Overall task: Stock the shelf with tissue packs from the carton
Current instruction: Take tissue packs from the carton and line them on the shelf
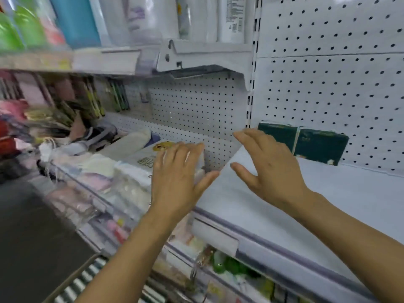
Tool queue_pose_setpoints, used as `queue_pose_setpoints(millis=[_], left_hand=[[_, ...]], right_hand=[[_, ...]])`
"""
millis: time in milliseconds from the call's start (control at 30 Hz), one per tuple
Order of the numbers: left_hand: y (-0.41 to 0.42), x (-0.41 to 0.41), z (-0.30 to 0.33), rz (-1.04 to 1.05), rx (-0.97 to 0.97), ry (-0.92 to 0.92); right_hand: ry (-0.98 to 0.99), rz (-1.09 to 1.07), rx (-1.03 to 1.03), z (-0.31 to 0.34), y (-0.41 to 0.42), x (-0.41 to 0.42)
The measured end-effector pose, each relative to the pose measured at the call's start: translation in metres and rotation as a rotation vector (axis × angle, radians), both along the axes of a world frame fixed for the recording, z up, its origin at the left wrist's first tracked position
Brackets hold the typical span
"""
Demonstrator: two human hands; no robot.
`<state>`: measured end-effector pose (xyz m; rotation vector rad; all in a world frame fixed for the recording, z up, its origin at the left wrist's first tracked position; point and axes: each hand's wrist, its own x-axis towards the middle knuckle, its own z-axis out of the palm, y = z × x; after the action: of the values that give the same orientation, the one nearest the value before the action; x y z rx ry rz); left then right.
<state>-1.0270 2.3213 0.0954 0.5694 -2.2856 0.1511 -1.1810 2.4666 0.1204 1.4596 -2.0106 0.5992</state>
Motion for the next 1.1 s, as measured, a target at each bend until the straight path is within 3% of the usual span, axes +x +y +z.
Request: queue_pose_setpoints(millis=[333, 500, 767, 967, 1100], left_hand=[[-0.021, 0.206, -0.049, 0.254, 0.052, -0.198], [-0.021, 0.280, -0.100, 0.373, 0.202, -0.288], [-0.011, 0.347, -0.207, 0.520, 0.685, -0.421], [-0.020, 0.352, -0.293, 0.449, 1.146, -0.391], [-0.028, 0.354, -0.343, 0.400, 1.218, -0.473]], right_hand=[[0.019, 0.251, 0.074, -0.044, -0.054, 0.183], [-0.160, 0.355, 0.142, -0.108, -0.066, 0.246], [-0.460, 0.375, 0.580, -0.223, -0.080, 0.278], [-0.524, 0.347, 0.901, -0.311, -0.104, 0.288], [-0.519, 0.356, 1.036, -0.363, -0.118, 0.299]])
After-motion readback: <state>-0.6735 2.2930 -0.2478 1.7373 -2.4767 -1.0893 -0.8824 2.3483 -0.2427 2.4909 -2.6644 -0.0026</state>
